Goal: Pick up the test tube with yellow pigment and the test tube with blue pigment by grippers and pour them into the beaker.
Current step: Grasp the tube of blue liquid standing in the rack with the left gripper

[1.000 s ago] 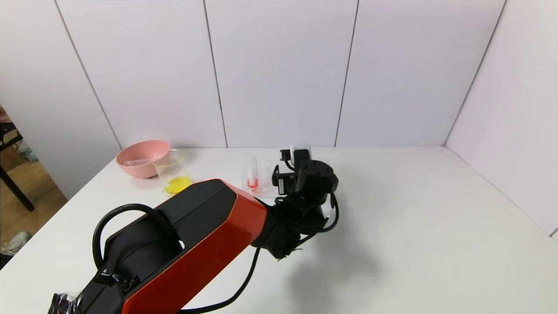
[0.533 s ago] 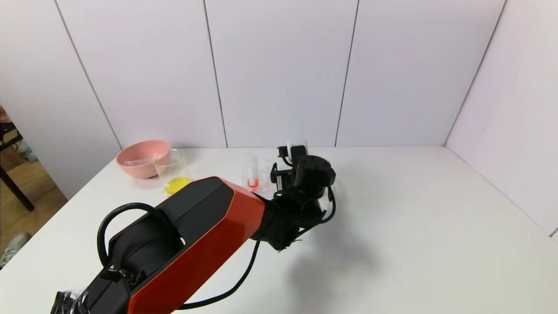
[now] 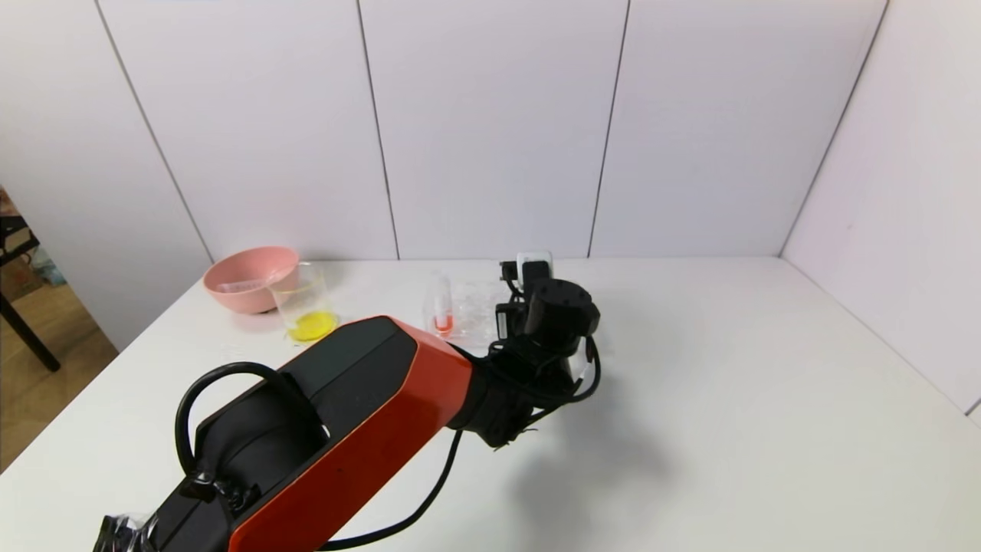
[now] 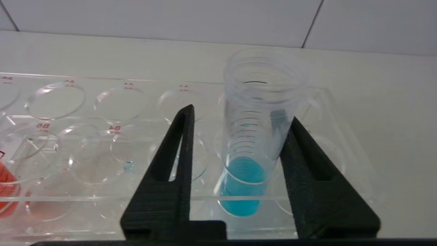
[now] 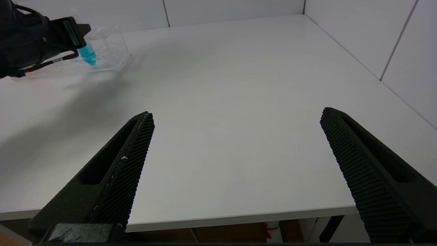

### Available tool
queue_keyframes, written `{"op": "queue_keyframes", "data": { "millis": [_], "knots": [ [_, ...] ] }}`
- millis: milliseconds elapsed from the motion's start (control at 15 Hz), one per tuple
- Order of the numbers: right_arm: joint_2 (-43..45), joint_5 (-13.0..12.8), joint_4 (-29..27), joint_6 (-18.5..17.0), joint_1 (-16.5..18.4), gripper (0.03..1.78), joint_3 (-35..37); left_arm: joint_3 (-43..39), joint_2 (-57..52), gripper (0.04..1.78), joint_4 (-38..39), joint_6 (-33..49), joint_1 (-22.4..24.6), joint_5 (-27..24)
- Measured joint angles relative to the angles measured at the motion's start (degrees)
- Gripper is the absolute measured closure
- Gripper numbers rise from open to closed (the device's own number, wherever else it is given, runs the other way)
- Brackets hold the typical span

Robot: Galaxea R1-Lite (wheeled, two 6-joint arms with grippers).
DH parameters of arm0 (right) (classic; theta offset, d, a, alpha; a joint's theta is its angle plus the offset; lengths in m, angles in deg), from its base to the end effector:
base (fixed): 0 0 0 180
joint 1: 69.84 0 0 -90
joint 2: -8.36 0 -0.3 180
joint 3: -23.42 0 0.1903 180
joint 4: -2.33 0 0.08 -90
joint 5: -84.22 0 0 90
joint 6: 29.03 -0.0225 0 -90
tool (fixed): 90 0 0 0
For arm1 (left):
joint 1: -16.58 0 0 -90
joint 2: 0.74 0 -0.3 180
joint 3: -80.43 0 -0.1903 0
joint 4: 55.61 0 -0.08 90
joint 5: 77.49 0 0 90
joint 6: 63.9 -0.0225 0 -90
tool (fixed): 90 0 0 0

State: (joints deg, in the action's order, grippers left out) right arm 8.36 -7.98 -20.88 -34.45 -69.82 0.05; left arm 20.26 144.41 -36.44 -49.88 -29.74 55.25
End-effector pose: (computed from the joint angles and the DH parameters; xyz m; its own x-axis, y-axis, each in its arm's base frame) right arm -0.0228 -0.0009 0.0758 0.9992 -0.0387 0.0028 0.0383 0.9948 0.0946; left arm 0.3662 -0.3613 0.0797 0.9951 -0.0594 -0.0787 0.0453 0.9843 -0.1703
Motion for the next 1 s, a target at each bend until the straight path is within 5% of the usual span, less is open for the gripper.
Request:
{"op": "queue_keyframes", "data": {
  "millis": [200, 1000],
  "knots": [
    [0.0, 0.0, 0.0, 0.0, 0.0, 0.04, 0.0, 0.0, 0.0, 1.37, -0.1, 0.0, 0.0, -0.1],
    [0.0, 0.0, 0.0, 0.0, 0.0, 0.04, 0.0, 0.0, -0.1, 1.37, -0.3, 0.0, 0.1, 0.2]
  ]
}}
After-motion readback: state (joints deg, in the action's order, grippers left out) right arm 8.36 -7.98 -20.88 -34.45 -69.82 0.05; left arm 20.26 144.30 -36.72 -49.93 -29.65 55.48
